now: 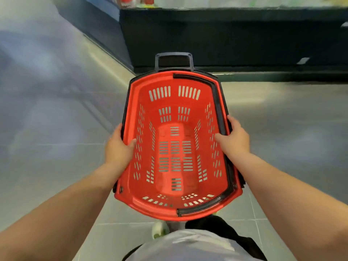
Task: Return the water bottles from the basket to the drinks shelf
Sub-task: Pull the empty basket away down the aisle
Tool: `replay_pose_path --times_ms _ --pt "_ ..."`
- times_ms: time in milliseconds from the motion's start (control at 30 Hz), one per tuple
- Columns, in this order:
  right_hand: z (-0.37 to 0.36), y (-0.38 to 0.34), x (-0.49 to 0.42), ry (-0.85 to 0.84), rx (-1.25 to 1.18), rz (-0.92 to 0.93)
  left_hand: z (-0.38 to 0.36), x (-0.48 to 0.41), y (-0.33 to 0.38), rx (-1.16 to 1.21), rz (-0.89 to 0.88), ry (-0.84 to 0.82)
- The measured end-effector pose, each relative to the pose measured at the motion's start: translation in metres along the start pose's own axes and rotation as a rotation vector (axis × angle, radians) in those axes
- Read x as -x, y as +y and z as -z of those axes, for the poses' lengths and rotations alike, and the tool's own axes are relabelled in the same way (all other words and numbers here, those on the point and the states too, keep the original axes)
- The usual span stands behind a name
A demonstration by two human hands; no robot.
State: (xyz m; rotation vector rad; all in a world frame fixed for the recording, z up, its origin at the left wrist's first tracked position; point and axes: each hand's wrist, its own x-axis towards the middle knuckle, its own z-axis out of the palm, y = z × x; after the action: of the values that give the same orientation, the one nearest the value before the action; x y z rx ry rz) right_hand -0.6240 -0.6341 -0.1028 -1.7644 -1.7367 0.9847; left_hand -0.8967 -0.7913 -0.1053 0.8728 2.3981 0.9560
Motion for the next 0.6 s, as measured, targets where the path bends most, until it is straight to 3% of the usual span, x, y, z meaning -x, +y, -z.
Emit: replay_pose_path --times_ms 200,600 --pt "0.102 0.071 -0.052 0.225 -0.072 -0.188 -0.109 -0.028 0.125 -0.057 -0.219 -0.191" --pt "0.257 0.157 -0.188 0.451 -0.091 -0.364 -0.308 -0.083 0.334 -0.124 -0.469 -0.327"
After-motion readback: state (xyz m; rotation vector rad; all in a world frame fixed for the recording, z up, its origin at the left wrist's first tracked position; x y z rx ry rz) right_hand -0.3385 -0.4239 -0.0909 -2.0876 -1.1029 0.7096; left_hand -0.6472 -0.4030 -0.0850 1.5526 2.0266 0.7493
